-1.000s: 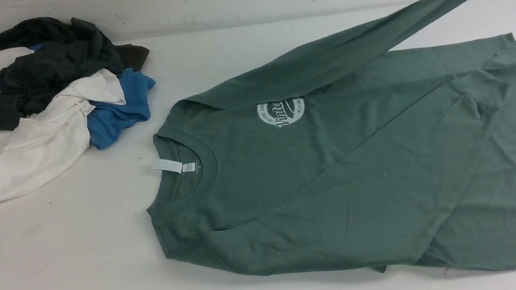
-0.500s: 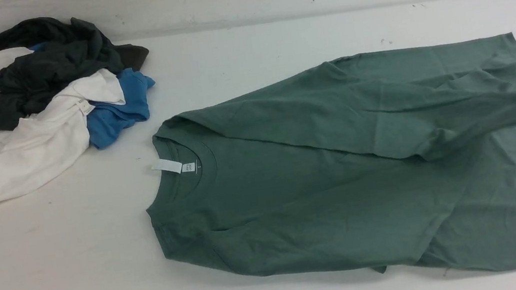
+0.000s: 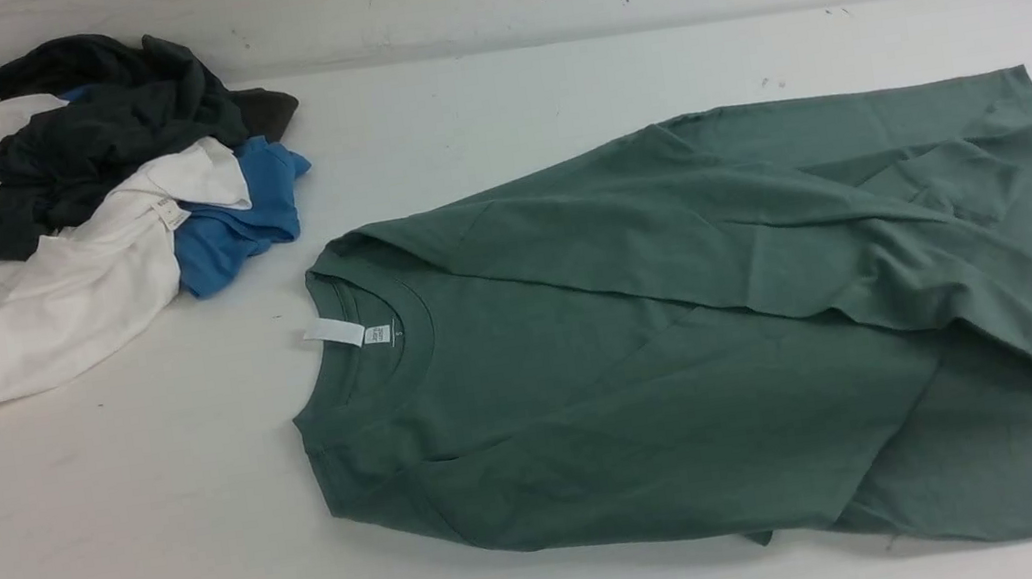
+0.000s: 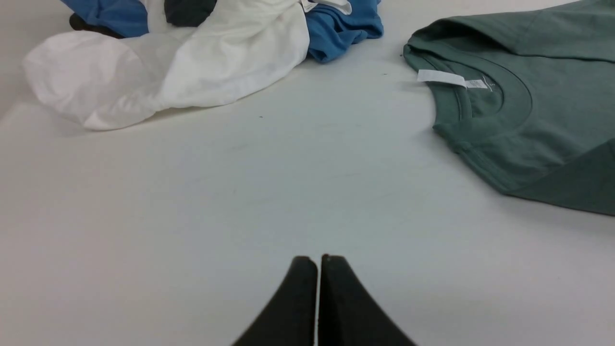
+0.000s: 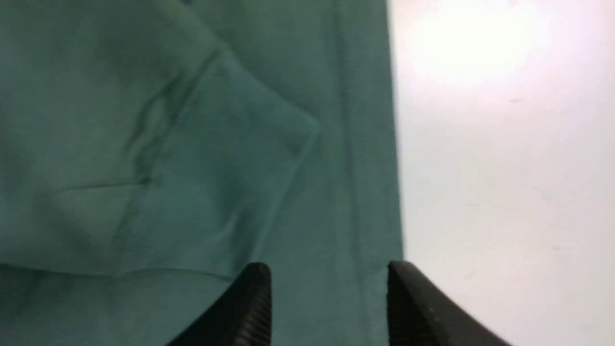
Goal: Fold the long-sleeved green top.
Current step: Use both arms simultaneously to clamp the lower edge of the clothing fabric
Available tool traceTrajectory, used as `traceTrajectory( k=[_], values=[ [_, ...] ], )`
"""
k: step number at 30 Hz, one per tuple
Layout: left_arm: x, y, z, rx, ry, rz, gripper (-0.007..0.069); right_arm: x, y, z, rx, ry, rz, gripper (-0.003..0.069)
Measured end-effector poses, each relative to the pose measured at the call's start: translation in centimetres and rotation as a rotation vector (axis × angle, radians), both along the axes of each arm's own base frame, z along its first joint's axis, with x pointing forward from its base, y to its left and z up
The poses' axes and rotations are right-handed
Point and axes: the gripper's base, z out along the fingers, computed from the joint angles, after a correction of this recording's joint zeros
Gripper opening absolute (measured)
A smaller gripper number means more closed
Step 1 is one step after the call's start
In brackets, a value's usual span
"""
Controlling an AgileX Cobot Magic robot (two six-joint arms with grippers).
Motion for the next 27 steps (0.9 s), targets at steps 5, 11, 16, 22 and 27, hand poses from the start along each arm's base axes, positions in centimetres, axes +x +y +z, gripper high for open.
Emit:
traceTrajectory(
  k=[5, 11, 16, 22, 27],
  values=[
    [0.0, 0.0, 0.0, 0.000, 0.000, 0.000, -0.0001, -0.8, -0.1, 1.0, 0.038, -0.040, -0.050, 0.0419],
    [0.0, 0.0, 0.0, 0.000, 0.000, 0.000, -0.0001, -4.7, 0.9, 0.3, 0.228, 0.012, -0.055, 0.0426],
    [0.0, 0.0, 0.0, 0.000, 0.000, 0.000, -0.0001, -8.3, 1.5, -1.5, 0.356, 0.083, -0.084, 0.0426],
    [0.0, -0.5, 0.1, -0.238, -0.002, 0.018, -0.0001, -13.6, 2.8, -0.9, 0.384, 0.070, -0.072, 0.0318],
    [0.0, -1.9, 0.4, -0.917, 0.052, 0.051, -0.0001, -17.3, 3.6, 0.9, 0.378, -0.031, -0.058, 0.0101]
  ],
)
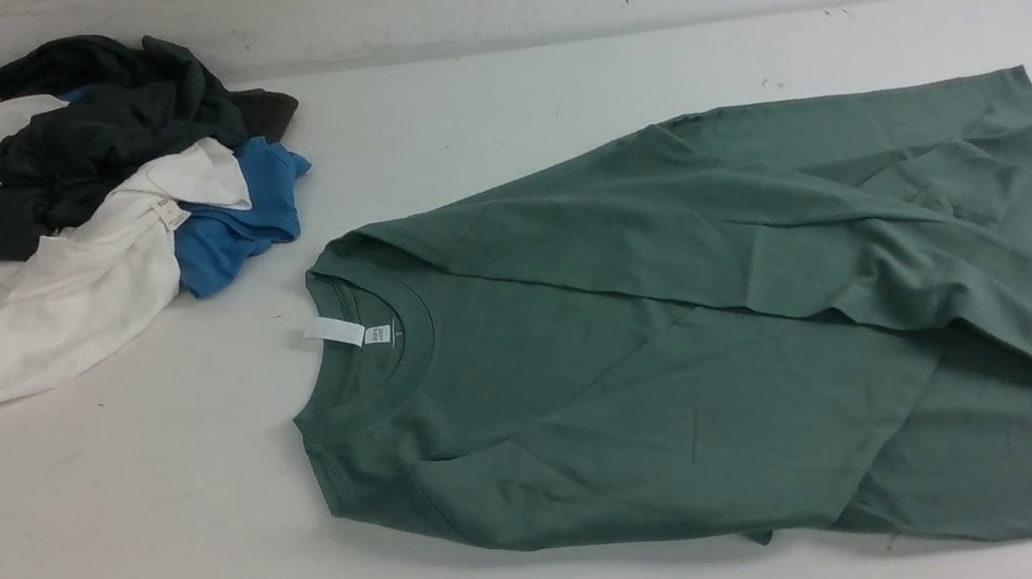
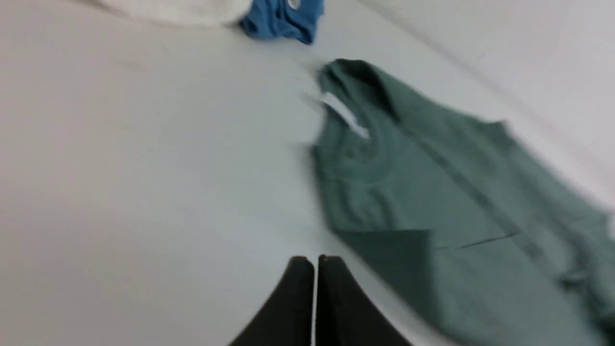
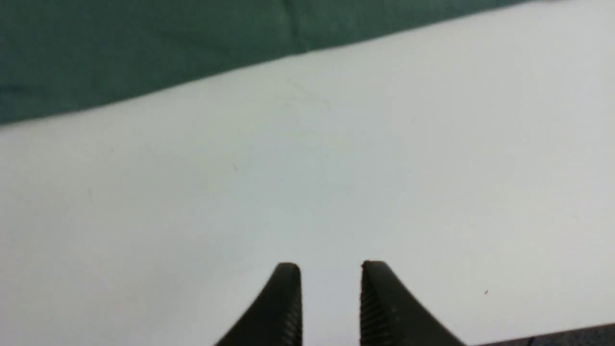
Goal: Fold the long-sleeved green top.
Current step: Use both arms simultaneously to clamp the lower edge of the clothing fabric
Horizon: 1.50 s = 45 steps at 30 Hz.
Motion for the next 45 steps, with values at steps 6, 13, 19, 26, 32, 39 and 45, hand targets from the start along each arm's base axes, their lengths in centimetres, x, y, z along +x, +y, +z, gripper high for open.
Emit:
traceTrajectory(
  k=[6, 13, 19, 26, 32, 39, 45],
  values=[
    [0.3, 0.2, 1.3, -0.289, -0.078, 0.075, -0.0001, -1.8, 0.8, 2.5, 0.012, -0.193, -0.010, -0.0008],
    [-0.3, 0.0, 6.0, -0.292, -0.214, 0.029, -0.0004, -2.4, 1.7, 3.4, 0.071, -0.259, 0.037, -0.0014],
    [3.3, -1.9, 9.6, 0.033, 0.044, -0.236, -0.0004, -2.3, 2.3, 3.5, 0.107, -0.271, 0.075, -0.0014],
    [12.2, -3.3, 6.4, 0.252, 0.582, -0.701, -0.0004, -2.2, 2.3, 3.5, 0.102, -0.283, 0.082, -0.0014],
    [15.8, -4.9, 3.5, 0.230, 0.712, -0.805, -0.0004, -2.1, 2.3, 3.5, 0.098, -0.286, 0.090, -0.0014],
    [17.4, -8.4, 5.1, 0.294, 0.646, -0.814, 0.0016, -2.0, 2.2, 3.6, 0.092, -0.305, 0.087, -0.0014],
    [19.0, -10.3, 6.0, 0.366, 0.634, -0.804, 0.0118, -2.0, 2.2, 3.6, 0.091, -0.308, 0.087, -0.0014]
  ],
)
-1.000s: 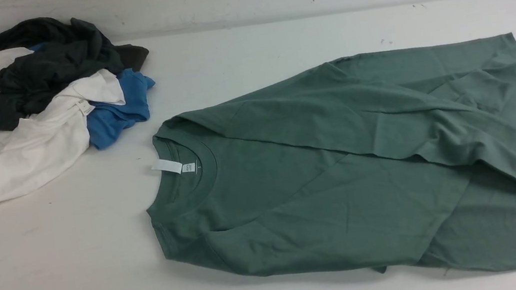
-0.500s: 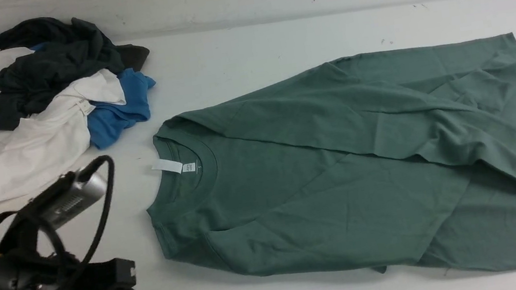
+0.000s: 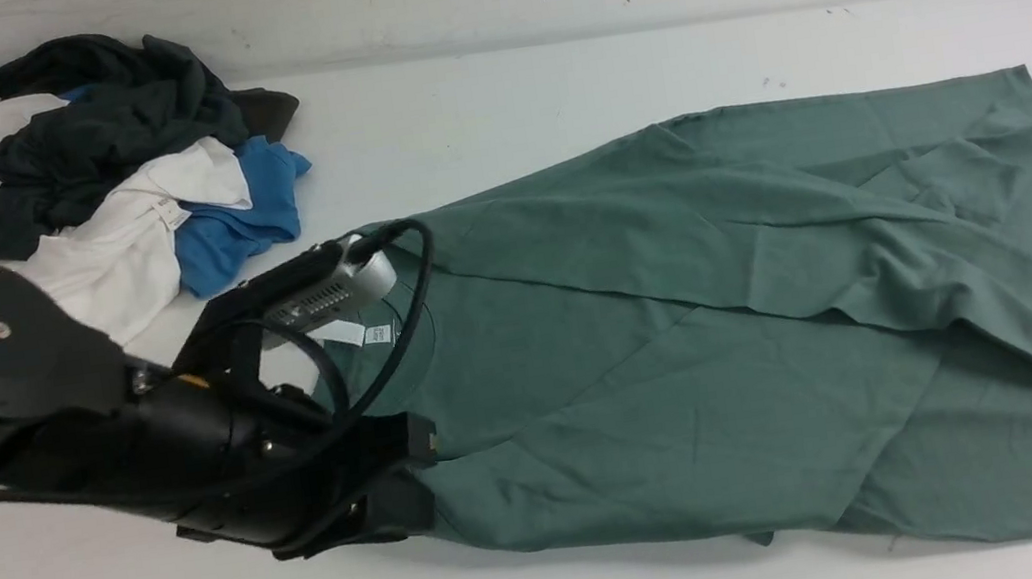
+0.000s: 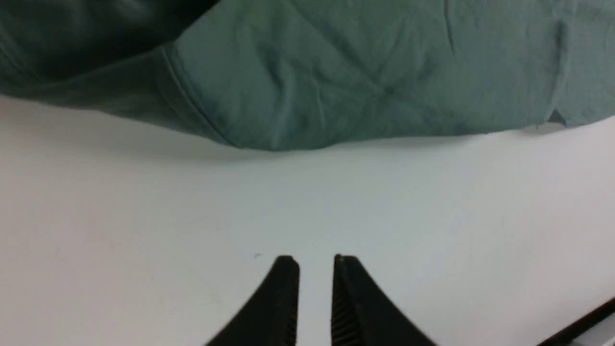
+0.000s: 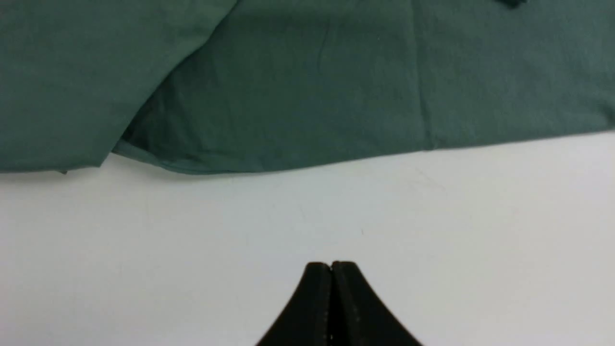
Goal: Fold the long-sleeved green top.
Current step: Use both arms simultaneously to clamp the lower edge of the clothing fabric
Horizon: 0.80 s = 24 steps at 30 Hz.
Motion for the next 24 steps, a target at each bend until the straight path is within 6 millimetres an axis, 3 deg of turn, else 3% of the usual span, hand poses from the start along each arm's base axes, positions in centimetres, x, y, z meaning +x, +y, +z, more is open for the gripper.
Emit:
traceTrajectory(
  k=[4, 9, 18, 24],
  values=[
    [1.8, -0.7, -1.1, 0.057, 0.075, 0.043, 0.0256, 0.0, 0.0, 0.0, 0.002, 0.000, -0.004, -0.0014],
    [3.4, -1.2, -3.4, 0.085, 0.176, 0.078, 0.0351, 0.0, 0.0, 0.0, 0.001, -0.003, -0.004, -0.0014],
    [5.1, -2.1, -7.6, 0.069, 0.297, 0.148, 0.0366, 0.1, 0.0, 0.0, 0.000, -0.008, -0.006, -0.0015],
    [6.1, -2.4, -8.8, 0.039, 0.290, 0.218, 0.0326, 0.1, 0.0, 0.0, -0.001, -0.013, -0.007, -0.0015]
  ],
)
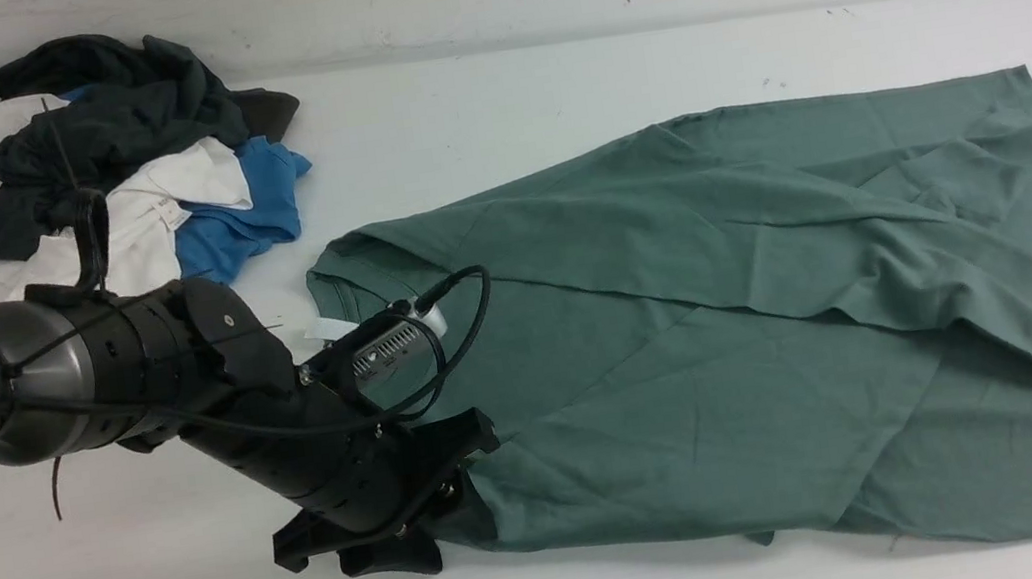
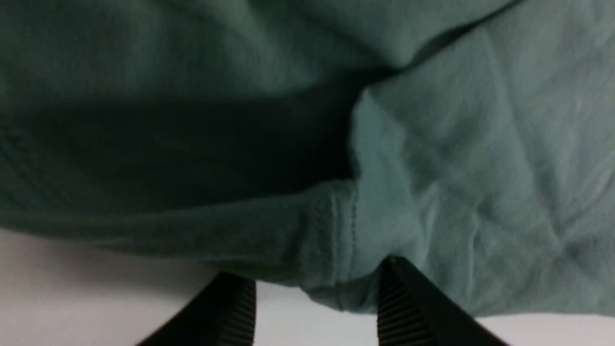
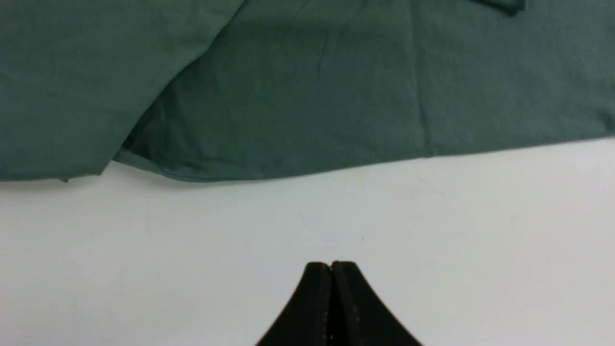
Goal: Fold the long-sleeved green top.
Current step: Use both arms simultaneously to clamp the lower edge of the clothing fabric
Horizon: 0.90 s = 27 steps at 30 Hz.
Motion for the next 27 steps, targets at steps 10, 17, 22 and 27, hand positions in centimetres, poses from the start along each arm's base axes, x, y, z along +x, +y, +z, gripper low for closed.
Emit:
traceTrajectory(
  k=[10, 17, 22, 27],
  values=[
    [0.1, 0.4, -0.3, 0.024, -0.025, -0.066, 0.0018, 0.0, 0.0, 0.0, 0.000, 0.000, -0.001, -0.0015],
    [-1.2, 4.1, 1.3, 0.060, -0.024, -0.065, 0.0009, -1.1, 0.4, -4.0, 0.009, 0.084, -0.020, -0.0015],
    [-2.5, 6.8, 0.7, 0.099, 0.011, -0.040, 0.0009, -1.5, 0.4, -5.2, -0.055, 0.114, -0.026, -0.0003],
    [-3.3, 8.9, 0.4, 0.142, 0.041, -0.039, 0.0010, -1.3, -0.3, -6.2, -0.108, 0.227, -0.073, 0.0050]
  ],
)
